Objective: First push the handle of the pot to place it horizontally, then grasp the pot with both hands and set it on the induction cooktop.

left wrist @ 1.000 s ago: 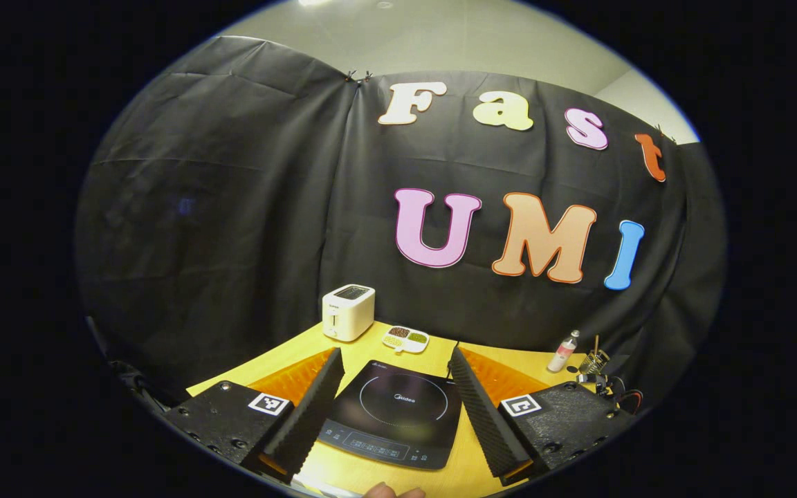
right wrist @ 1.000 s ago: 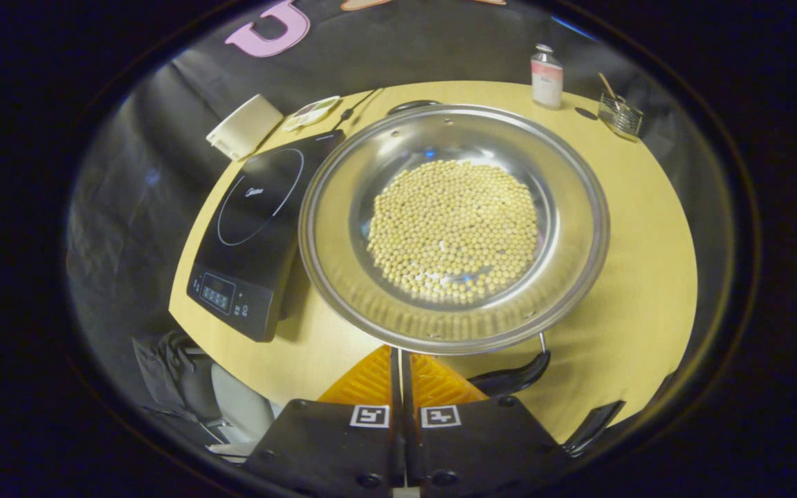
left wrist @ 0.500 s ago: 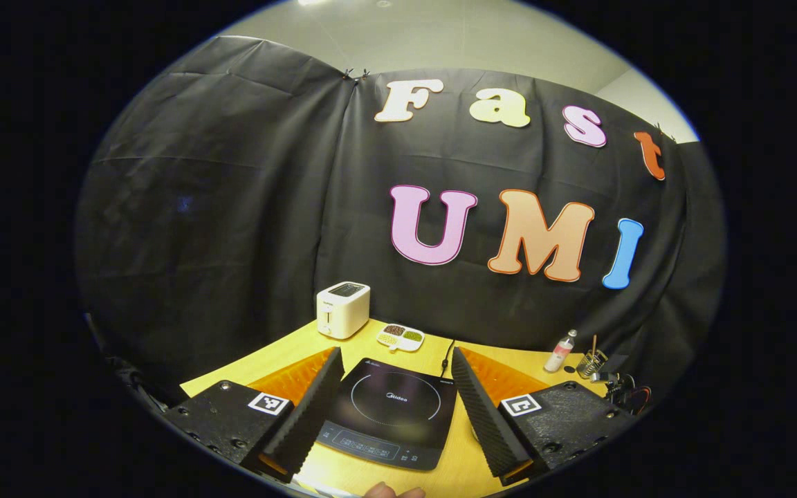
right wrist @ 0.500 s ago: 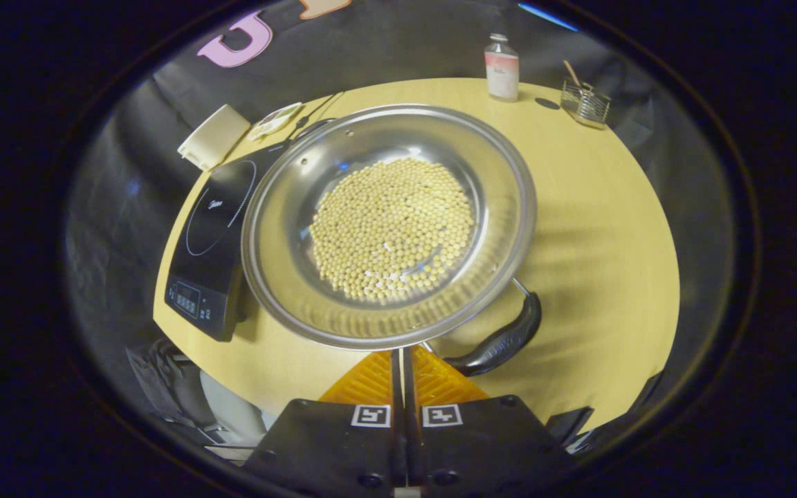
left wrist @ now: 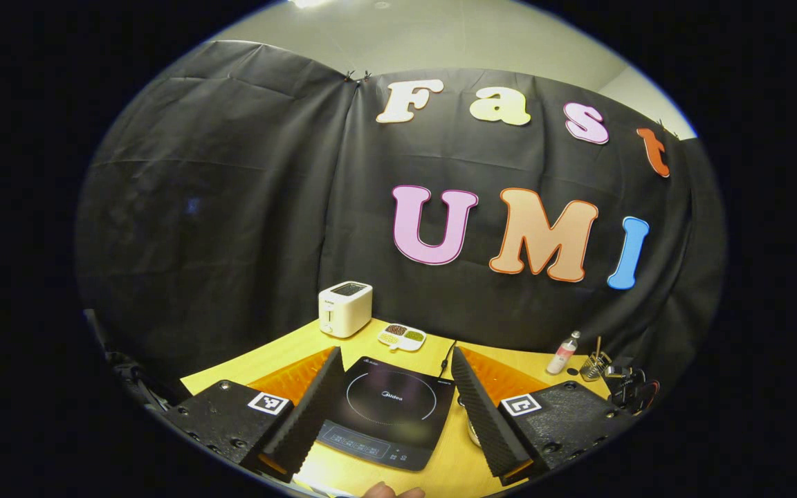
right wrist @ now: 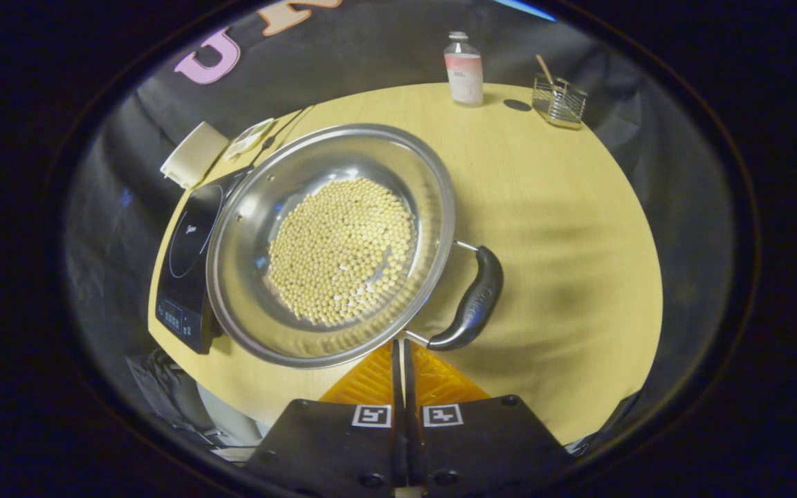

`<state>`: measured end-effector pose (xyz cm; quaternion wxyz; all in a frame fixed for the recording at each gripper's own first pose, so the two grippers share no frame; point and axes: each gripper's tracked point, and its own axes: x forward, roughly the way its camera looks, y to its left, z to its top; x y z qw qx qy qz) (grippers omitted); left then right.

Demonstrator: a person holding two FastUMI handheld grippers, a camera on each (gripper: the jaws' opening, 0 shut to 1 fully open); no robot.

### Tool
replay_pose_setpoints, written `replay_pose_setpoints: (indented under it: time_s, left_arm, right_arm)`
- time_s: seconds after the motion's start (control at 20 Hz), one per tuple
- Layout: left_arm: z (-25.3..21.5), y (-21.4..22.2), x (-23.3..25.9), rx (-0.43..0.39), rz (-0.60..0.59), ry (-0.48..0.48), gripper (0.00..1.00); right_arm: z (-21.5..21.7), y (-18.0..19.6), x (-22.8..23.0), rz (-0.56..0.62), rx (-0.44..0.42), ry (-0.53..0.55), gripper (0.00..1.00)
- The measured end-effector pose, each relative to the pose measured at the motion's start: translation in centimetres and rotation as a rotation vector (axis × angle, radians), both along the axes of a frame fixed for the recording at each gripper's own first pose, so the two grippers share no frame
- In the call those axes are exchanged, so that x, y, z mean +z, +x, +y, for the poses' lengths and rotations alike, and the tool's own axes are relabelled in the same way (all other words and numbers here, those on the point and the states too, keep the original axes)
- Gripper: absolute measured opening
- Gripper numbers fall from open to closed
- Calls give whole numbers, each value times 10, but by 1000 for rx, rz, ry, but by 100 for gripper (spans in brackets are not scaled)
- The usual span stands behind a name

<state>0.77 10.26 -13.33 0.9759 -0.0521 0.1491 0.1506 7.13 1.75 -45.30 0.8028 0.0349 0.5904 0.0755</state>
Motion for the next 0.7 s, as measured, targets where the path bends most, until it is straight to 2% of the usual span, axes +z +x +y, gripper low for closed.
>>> replay_pose_setpoints:
  time_s: [0.1, 0.15, 0.3, 0.45, 0.5, 0.55, 0.65, 0.7]
  left_arm:
    - [-4, -2, 1, 12, 0, 7, 92]
    - [-5, -3, 1, 19, 2, 10, 92]
    - [-10, -8, 2, 38, 11, 24, 92]
    - [-13, -15, 3, 50, 21, 38, 92]
    - [-13, -16, 4, 51, 25, 44, 96]
    - [-14, -16, 4, 54, 28, 49, 92]
    - [-16, -17, 5, 55, 32, 51, 92]
    - [-16, -17, 6, 52, 32, 53, 96]
  right_arm:
    - [-7, 9, -2, -3, 7, 0, 0]
    - [-11, 15, -3, -6, 13, -2, 3]
    - [-20, 28, -5, -11, 14, -2, 0]
    - [-26, 41, -7, -15, 5, 2, 2]
    - [-27, 44, -7, -17, 3, 3, 2]
    - [-28, 47, -7, -19, -1, 5, 3]
    - [-28, 47, -6, -23, 0, 10, 0]
    - [-29, 47, -5, -31, 5, 5, 0]
